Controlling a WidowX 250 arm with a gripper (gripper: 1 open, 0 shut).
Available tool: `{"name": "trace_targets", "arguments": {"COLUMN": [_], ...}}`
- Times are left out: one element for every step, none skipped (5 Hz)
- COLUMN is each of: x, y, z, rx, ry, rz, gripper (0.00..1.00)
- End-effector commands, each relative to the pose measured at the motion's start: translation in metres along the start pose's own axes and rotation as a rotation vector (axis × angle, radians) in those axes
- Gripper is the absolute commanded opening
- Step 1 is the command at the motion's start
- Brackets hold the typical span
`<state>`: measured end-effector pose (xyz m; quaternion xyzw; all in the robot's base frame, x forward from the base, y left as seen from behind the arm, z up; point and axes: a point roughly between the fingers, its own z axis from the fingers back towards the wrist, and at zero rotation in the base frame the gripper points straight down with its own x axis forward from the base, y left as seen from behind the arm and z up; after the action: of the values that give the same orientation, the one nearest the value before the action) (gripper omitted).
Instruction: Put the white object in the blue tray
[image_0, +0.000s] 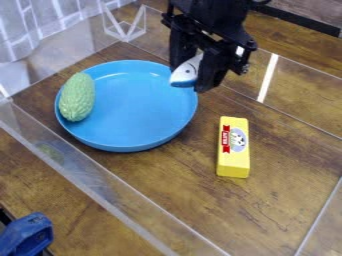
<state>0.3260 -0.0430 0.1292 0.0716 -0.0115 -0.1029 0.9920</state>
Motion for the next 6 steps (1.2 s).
{"name": "trace_targets", "arguments": {"x": [0.001,-0.002,-0.003,-0.005,-0.007,-0.008], "y": [0.006,0.001,-0.003,-0.007,-0.011,-0.015], "z": [0.019,0.019,0.017,0.017,0.016,0.016], "rx": [0.003,-0.005,-0.014,-0.025,-0.033,-0.042], "ry": [-0.078,-0.089,-0.095,-0.100,-0.106,-0.112], "rz": [0.028,0.031,0.035,0.041,0.046,0.050], "gripper": [0.00,0.00,0.00,0.00,0.00,0.00]}}
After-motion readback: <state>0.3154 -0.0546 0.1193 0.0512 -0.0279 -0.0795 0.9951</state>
